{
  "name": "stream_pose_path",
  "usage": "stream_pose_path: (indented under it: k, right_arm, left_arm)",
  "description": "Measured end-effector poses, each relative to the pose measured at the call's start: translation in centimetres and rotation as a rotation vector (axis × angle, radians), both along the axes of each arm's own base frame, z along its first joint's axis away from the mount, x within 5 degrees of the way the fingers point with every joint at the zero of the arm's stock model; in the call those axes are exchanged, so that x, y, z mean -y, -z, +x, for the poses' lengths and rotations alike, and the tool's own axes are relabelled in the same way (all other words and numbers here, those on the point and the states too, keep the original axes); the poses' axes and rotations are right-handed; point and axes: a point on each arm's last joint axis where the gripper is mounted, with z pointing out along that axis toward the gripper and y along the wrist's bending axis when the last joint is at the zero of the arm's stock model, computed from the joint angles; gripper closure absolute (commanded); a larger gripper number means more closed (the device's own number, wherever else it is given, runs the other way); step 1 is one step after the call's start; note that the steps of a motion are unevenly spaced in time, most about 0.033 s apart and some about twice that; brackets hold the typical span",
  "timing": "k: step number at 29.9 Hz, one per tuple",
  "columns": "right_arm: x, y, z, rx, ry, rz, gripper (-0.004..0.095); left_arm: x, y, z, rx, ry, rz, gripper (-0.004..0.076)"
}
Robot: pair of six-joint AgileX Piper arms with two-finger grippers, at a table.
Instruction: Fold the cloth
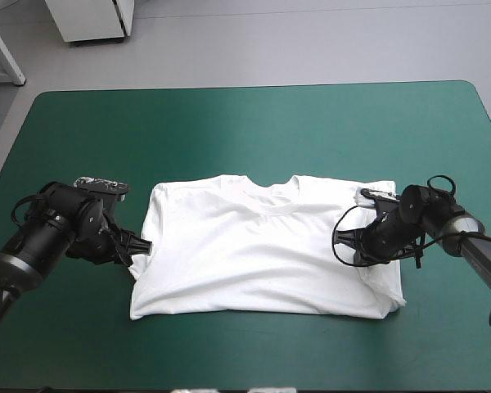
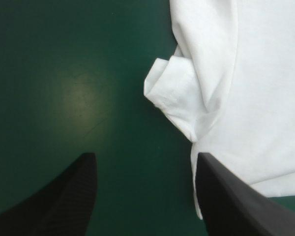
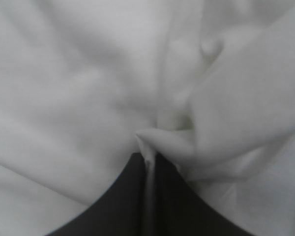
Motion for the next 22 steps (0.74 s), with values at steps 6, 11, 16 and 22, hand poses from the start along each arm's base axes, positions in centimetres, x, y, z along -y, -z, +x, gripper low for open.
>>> stream_pose_path:
  k: [6,11,16,22]
  right_arm:
    - [-0.5,-0.1,0.2,0.0,-0.012,0.049,0.0402]
    - [-0.7,-0.5,0.0,-0.001,-0.02,0.068,0.0452]
    - [-0.2,-3.1,-1.5,0.048,-0.059,0.043,0.0489]
    - [1.4,-6.6,-4.8,0.089,-0.078,-0.076,0.049]
  left_arm:
    - [0.0,0.0,0.0,0.0,-0.002,-0.001,0.0294]
    - [0.0,0.0,0.0,0.0,-0.003,-0.001,0.0294]
    - [0.0,0.0,0.0,0.0,-0.003,-0.001,0.0294]
    - [0.0,0.0,0.0,0.0,-0.003,-0.001,0.0294]
